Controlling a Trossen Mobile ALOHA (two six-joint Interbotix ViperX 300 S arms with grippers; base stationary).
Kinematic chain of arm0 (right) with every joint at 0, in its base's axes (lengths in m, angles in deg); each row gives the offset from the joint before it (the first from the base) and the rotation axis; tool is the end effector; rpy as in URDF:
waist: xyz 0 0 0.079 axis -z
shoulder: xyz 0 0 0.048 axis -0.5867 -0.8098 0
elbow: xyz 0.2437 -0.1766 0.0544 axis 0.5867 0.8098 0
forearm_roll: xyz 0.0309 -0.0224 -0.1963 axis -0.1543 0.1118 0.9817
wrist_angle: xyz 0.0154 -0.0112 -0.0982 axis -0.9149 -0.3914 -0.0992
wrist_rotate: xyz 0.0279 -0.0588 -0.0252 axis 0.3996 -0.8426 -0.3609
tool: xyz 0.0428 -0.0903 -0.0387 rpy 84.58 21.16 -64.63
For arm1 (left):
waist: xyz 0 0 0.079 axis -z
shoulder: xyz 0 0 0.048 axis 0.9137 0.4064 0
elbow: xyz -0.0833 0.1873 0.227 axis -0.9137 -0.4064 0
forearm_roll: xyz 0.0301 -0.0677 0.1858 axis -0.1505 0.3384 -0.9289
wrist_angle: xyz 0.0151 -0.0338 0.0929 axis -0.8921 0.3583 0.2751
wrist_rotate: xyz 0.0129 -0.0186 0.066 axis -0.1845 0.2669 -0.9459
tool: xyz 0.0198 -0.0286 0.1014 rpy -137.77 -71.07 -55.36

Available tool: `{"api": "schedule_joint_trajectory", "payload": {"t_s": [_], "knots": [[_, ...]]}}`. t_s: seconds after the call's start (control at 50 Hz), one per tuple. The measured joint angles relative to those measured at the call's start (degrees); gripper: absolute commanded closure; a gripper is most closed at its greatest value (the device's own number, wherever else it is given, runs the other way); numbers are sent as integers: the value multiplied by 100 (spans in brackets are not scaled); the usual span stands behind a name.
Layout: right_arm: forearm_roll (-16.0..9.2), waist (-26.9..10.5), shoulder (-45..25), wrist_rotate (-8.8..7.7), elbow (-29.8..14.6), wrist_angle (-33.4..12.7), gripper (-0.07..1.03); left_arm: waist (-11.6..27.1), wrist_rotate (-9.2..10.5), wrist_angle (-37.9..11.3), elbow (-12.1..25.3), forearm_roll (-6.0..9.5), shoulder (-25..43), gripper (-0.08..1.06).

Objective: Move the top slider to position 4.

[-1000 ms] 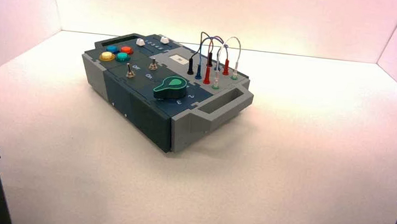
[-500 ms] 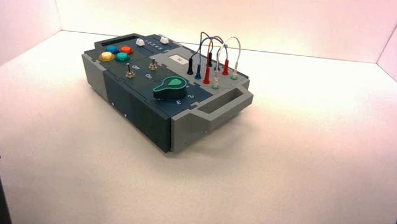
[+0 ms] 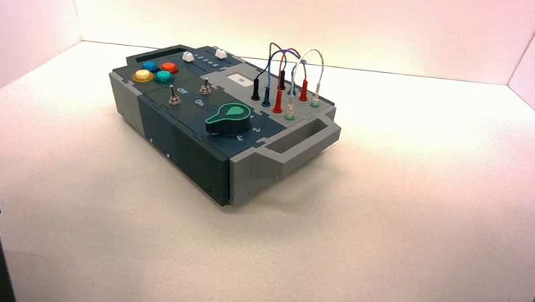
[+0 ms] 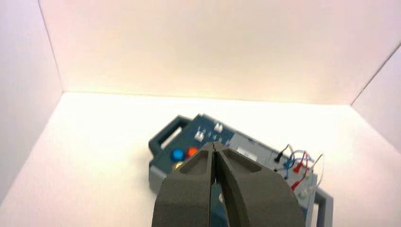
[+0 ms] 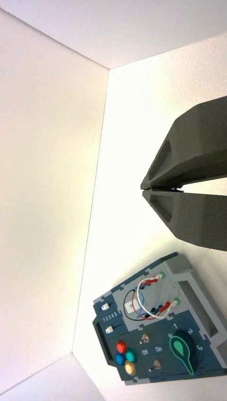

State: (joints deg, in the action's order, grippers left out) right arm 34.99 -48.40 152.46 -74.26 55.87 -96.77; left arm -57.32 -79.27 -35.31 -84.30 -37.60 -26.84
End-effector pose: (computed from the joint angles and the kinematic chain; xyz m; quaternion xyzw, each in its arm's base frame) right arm 0.1580 0.0279 0.2486 -0.0104 0.1717 0.0862 0.9813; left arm 0.1710 -0.0426 0.2346 -0.0757 0.1782 -0.1055 0.9754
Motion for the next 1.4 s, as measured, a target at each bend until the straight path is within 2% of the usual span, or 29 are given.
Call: {"api": "schedule_joint_trajectory", "payload": {"t_s": [0.36,0.66,0.82,1.08,1.4], "knots": [[-9,0,-88,0,0,0,98,0,-18,-123,853,0,1222,101],[-9,0,-123,9,-9,-9,98,35,-167,-554,1538,9,2900,101],[-18,0,-141,9,-9,-9,98,193,-334,-703,1942,0,3964,101],[-18,0,-185,0,0,-9,98,536,-598,-729,2681,0,5212,101],[-18,0,-193,0,-9,-9,98,554,-1046,-756,3489,-9,6478,101]]}}
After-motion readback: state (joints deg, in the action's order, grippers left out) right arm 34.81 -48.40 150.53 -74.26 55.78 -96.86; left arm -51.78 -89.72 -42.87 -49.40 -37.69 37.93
